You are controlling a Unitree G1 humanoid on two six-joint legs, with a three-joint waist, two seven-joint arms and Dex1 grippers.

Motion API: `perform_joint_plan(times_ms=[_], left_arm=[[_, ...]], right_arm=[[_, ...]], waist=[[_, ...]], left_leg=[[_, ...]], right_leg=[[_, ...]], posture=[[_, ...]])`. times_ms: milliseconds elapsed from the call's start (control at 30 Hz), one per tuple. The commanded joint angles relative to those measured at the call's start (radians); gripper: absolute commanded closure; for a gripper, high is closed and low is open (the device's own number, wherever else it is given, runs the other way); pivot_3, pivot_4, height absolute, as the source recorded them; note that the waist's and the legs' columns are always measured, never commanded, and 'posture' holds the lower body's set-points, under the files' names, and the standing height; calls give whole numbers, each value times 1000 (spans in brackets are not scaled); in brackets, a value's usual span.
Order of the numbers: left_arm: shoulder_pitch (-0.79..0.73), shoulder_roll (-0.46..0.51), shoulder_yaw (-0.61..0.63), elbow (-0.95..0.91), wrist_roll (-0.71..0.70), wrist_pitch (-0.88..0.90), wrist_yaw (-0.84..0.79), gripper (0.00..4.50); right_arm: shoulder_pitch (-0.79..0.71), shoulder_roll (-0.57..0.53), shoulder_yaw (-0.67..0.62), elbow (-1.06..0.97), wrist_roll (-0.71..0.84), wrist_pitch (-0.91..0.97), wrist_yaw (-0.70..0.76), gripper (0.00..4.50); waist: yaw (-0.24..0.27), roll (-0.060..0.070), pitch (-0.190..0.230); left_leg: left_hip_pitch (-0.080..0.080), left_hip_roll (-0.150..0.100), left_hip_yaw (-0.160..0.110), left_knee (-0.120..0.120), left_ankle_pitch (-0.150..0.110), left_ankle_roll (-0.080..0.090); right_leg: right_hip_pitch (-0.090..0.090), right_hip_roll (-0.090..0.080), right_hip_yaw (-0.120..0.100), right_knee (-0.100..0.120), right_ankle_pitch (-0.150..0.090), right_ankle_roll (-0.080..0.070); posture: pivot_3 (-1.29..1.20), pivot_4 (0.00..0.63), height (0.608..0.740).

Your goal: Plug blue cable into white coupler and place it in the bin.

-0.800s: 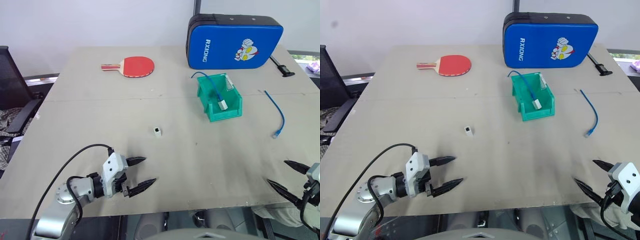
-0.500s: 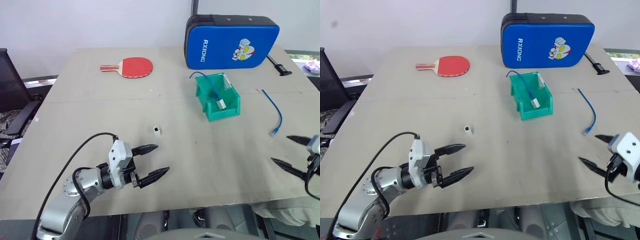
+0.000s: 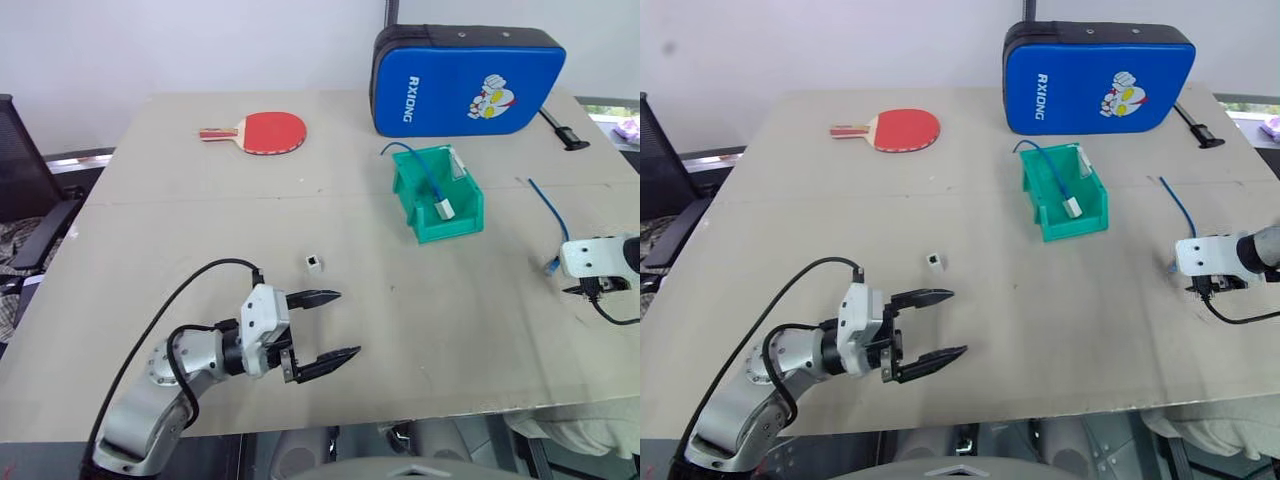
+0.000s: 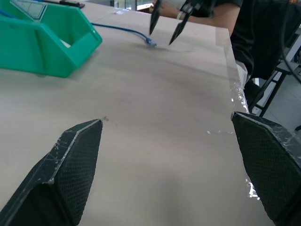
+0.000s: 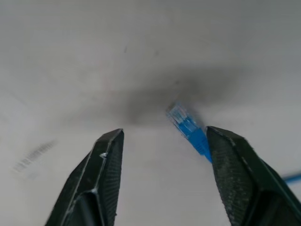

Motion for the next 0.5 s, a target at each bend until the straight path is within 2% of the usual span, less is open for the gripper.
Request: perform_joint_plan(times_ms=[33,133,267,300,367,400,467,500], left_arm=[[17,-6,4,-32,7,-25,13,0],[34,-9,5,-44,15,-32,23,0],[52,-10,9,-58,20,-39,41,0],[58,-12,10,-61,23,-40,47,0],[65,-13,10,-64,28,-42,55,0],[70,-12,11,-66,30,-43,59,0],[74,-14,11,-65,43,-50,69,0],[69,-14,8,-59,56,-57,72,0]], right_arm=[[-172,56,99,216,-150,-160,-40,1917],[-278,120,181,356,-252,-230,-96,1917],[-347,168,247,474,-328,-288,-123,3089],[-356,182,246,489,-325,-293,-128,3598],[-369,204,224,503,-296,-294,-115,4223],[-371,214,203,499,-264,-286,-89,4378],[-354,252,120,430,-139,-144,22,4378],[-324,263,85,321,-73,-25,100,4378]], waist=[[-1,0,0],[-11,-2,-1],[-22,-12,-5],[-22,-14,-5],[-25,-17,-7],[-26,-18,-7],[-28,-18,-7],[-31,-18,-6]], left_leg=[[0,0,0,0,0,0],[1,1,1,0,0,0],[4,1,2,1,0,0],[4,1,2,2,0,0],[7,1,4,2,0,0],[8,1,5,3,0,0],[9,1,6,3,0,1],[10,2,7,3,0,1]], right_leg=[[0,0,0,0,0,0],[1,0,2,1,0,0],[3,0,4,1,1,-1],[4,-1,5,1,1,-1],[6,-2,7,1,1,-1],[7,-2,8,1,1,-1],[7,-2,9,1,1,-1],[7,-2,9,1,2,-2]], posture=[[0,150,731],[0,150,731],[0,150,731],[0,150,731],[0,150,731],[0,150,731],[0,150,731],[0,150,731]])
